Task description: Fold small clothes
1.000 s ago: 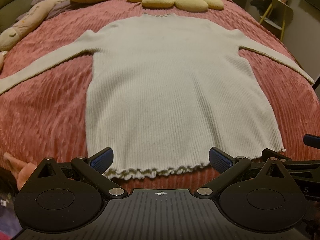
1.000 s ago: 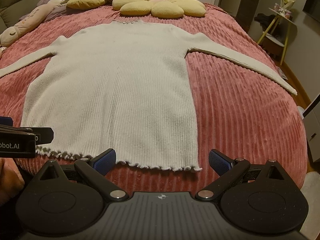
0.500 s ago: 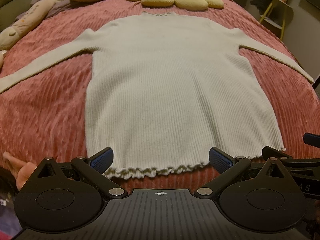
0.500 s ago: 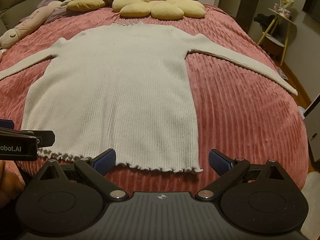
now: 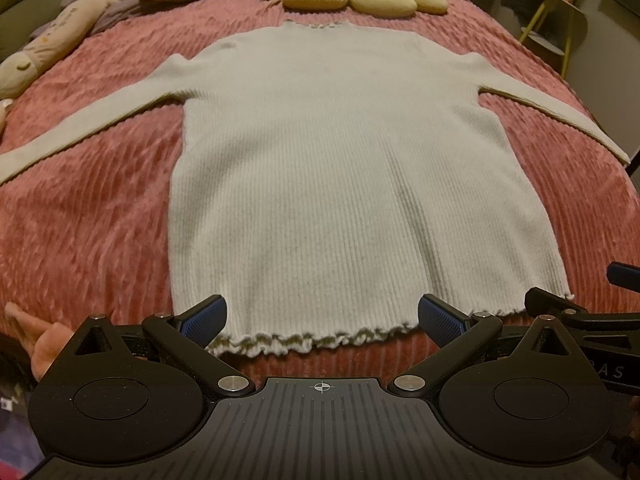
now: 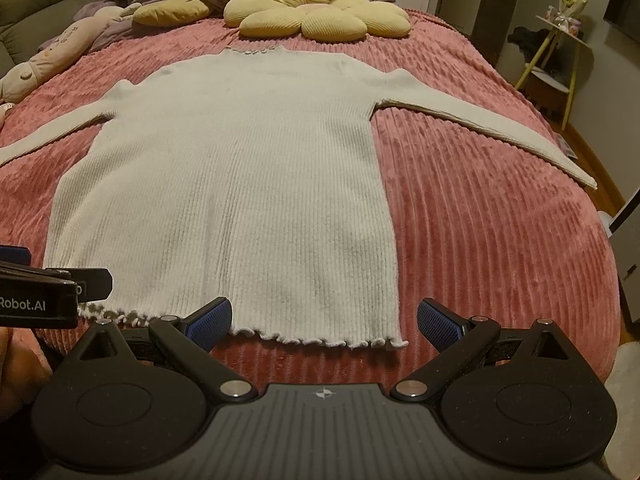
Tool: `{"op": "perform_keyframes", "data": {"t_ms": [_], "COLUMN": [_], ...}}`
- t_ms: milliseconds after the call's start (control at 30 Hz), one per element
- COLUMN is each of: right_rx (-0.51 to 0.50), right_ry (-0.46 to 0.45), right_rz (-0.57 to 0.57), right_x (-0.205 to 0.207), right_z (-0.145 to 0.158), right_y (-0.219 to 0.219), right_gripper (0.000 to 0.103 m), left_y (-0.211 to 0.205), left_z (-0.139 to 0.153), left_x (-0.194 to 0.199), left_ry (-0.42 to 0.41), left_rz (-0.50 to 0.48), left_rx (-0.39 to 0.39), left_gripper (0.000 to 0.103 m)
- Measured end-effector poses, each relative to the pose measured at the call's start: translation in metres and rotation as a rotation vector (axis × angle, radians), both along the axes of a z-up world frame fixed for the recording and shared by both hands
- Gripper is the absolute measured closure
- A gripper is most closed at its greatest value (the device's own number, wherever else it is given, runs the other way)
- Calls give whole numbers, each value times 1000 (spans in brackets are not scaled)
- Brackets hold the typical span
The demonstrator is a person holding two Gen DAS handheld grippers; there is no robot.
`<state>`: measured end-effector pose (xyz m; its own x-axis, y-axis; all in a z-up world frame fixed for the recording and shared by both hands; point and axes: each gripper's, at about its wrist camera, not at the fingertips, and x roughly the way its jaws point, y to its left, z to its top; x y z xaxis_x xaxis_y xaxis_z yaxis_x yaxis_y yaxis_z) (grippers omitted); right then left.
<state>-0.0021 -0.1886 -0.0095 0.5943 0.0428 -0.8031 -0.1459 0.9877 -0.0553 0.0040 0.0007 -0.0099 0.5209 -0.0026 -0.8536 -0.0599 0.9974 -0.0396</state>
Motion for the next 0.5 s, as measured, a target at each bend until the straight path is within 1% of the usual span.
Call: {"op": "perform_keyframes", "data": {"t_ms": [500], "right_rx": [30], "right_ry": [3], "right_rz": [11], "right_x": [2], "right_z": [-2], "right_y": [0], "right_gripper": [4], "left_y": [0], "left_z": [-2], "left_x": [2], "left_ry": [6], "left_rz": [1], "left_rx": [3], "left_gripper": [0]}}
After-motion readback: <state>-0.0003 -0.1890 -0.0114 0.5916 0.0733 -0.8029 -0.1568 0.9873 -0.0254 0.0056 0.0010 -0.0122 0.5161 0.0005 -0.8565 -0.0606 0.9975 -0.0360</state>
